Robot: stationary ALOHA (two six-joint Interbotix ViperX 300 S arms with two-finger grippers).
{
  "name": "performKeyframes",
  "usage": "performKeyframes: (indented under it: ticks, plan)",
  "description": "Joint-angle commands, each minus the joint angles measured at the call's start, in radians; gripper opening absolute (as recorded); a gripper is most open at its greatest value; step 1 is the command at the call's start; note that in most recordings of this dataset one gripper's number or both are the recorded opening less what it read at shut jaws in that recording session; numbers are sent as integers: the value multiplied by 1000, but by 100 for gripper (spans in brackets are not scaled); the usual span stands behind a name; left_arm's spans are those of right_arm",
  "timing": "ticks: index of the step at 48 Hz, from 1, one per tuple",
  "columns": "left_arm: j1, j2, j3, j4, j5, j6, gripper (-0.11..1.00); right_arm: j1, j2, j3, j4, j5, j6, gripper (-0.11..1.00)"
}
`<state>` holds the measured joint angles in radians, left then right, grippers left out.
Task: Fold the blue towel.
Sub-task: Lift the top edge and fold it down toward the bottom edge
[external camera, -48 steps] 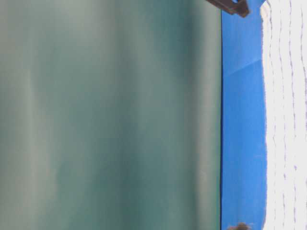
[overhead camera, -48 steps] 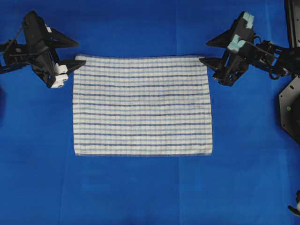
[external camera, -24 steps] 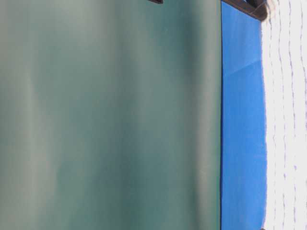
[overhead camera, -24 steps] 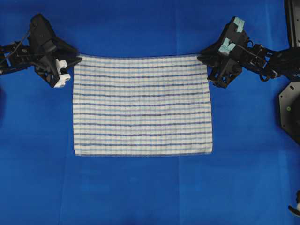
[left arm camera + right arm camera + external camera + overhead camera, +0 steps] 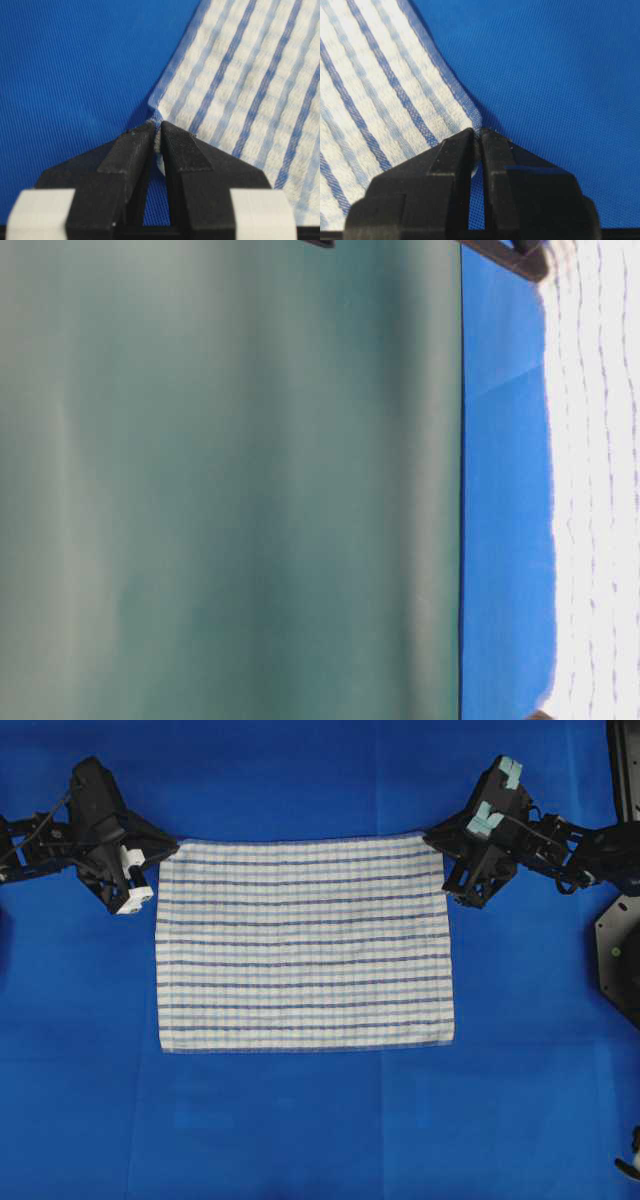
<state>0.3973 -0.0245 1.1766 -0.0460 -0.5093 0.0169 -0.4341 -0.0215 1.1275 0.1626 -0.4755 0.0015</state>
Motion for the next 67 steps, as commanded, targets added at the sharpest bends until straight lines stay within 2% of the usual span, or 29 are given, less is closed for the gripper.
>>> performKeyframes:
  ticks: [1, 10, 19, 26, 31, 38, 53, 59, 67]
  plan:
    - [0, -69, -17, -2, 41, 14, 5, 2, -66, -3, 3, 18, -3, 5]
    - [2, -175, -29, 0, 150, 32, 5, 2, -141, -5, 3, 89, -3, 5]
    - [-9, -204, -26, 0, 167, 29, 5, 8, -146, -2, 3, 107, 0, 5]
    - [-55, -224, -21, 0, 187, 18, 5, 44, -160, 6, 3, 114, 5, 5]
    - [-110, -252, -15, -2, 215, -2, 5, 91, -193, 17, 20, 147, 20, 5]
    - [-215, -305, 3, 0, 227, -72, 5, 167, -258, 46, 57, 190, 61, 5]
    - [-439, -365, 29, 0, 221, -192, 5, 379, -391, 97, 121, 236, 149, 5]
    - [-511, -357, 23, 0, 221, -221, 5, 459, -419, 97, 150, 275, 176, 5]
    - [-583, -354, 14, -2, 219, -239, 5, 541, -420, 94, 189, 282, 181, 5]
